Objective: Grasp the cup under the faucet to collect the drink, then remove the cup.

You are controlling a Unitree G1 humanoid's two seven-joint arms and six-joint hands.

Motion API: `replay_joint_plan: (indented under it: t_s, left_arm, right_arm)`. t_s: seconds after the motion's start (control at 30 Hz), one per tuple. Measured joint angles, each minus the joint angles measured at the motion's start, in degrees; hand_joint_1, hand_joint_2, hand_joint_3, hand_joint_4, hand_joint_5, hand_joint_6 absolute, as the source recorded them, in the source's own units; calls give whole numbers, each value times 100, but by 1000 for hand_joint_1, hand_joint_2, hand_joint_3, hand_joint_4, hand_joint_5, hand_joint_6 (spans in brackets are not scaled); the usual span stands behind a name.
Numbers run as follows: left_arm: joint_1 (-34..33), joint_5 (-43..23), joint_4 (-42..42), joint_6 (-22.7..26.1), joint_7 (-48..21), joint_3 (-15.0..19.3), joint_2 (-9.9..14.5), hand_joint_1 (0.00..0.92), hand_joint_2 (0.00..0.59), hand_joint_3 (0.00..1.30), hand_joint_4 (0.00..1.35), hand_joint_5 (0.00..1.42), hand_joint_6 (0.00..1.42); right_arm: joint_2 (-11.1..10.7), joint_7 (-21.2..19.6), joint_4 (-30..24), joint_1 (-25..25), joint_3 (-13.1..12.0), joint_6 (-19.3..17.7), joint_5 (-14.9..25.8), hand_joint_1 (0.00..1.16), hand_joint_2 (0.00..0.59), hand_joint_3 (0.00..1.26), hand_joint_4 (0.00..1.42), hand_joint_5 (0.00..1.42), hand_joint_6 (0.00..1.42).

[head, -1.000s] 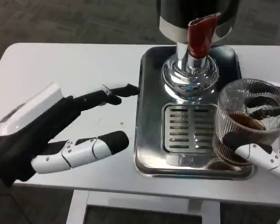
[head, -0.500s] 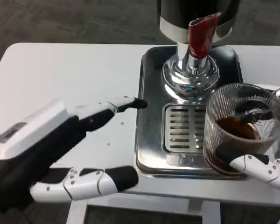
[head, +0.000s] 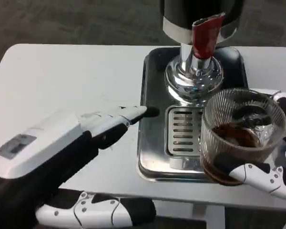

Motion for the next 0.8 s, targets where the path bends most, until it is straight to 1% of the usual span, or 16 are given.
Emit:
replay_joint_plan:
  t_s: [0.07,0.13,0.33,0.4,0.5,0.67,0.8]
  left_arm:
    - [162,140,-158,74,-41,141,6,0,59,51,0,5,73]
    - [258,178,-223,94,-74,196,7,0,60,34,0,0,64]
    - [694,428,-582,228,-197,516,3,0,55,1,0,0,45]
    - [771,440,-636,257,-199,575,-11,0,57,0,0,0,44]
    - [926,455,-784,276,-210,629,-40,0,58,0,0,0,39]
    - [1147,503,-898,277,-240,824,-137,0,63,0,0,0,32]
    - [1276,624,-899,258,-247,882,-195,0,62,0,0,0,29]
  right_arm:
    - [-11,48,-35,17,41,16,1,787,244,1042,1218,1424,1424]
    - [-29,91,-44,27,71,18,1,786,245,1042,1218,1424,1424]
    - [-51,213,-89,161,193,24,0,786,246,1053,1218,1424,1424]
    - [-54,230,-100,211,255,24,-11,786,246,1053,1218,1424,1424]
    - [-55,249,-149,368,415,24,-41,785,246,1051,1218,1424,1424]
    - [-58,250,-226,506,585,23,-182,785,246,1052,1218,1424,1424]
    - [-61,253,-232,602,671,23,-252,785,246,1052,1218,1424,1424]
